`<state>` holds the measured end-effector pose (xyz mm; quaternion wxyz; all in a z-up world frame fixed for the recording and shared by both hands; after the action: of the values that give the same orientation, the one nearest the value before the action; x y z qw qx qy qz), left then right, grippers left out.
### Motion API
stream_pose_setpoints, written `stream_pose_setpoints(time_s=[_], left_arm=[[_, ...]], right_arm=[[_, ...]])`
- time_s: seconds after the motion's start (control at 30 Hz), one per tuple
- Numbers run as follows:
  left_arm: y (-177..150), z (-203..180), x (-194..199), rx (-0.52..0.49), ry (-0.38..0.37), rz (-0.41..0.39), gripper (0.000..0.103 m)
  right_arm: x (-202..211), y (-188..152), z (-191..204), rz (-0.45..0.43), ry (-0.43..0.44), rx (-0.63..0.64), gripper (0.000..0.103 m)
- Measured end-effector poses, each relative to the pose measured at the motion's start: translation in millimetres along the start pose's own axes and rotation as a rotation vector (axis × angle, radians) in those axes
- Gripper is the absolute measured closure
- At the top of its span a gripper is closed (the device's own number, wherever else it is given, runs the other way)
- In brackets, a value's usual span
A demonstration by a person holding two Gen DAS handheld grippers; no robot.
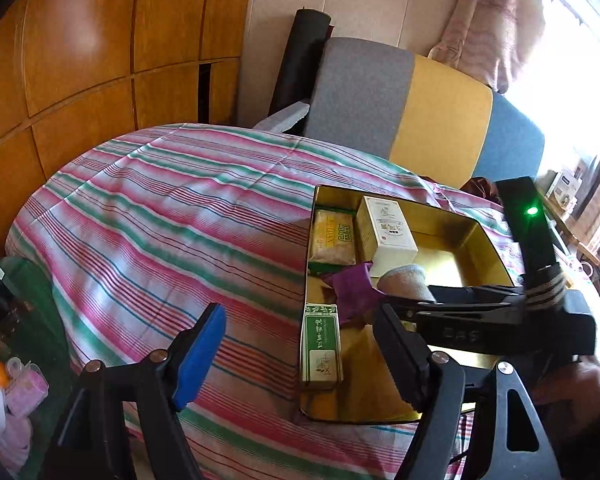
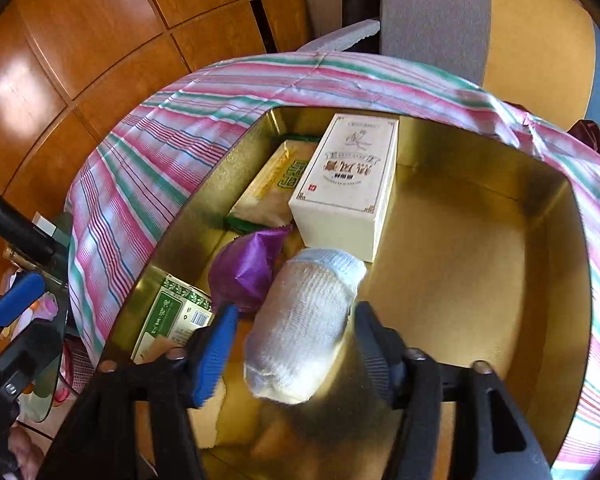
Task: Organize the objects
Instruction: 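Carry the sock roll into the gold tray and release it with the right tool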
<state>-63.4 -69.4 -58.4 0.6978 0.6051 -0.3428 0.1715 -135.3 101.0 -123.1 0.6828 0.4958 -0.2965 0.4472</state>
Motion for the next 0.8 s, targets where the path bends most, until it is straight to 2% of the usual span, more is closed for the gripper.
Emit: stream_pose_setpoints(time_s=[0.27, 0.47, 0.8], left_arm=[[4.3, -5.3, 11.7, -0.026, 0.012, -0.028, 0.022], [7.5, -18.1, 17.4, -0.061, 0.008, -0.033, 0.022], [13.3, -45.6, 26.2, -0.139, 0.007, -0.048, 0.020]], right_arm=[[39.5, 2.0, -8.1, -0.089, 0.027, -0.042, 0.028], [64.9, -9.0, -19.5, -0.125, 0.025, -0.054, 0.028], [106.2, -31.4, -72.6, -0.177, -0.045, -0.095, 0.028]])
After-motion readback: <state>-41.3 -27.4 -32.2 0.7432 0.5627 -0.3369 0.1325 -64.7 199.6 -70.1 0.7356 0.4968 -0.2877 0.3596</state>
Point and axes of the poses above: each gripper's, at about its wrist camera, not at the fingertips, and x roughly against the way its jaws point, z to its left, y to its top, the point moved 5 cm from there along -x, roughly the way its jaws point, and after that the axes turned 15 degrees about -x, right-handed, at the moved point
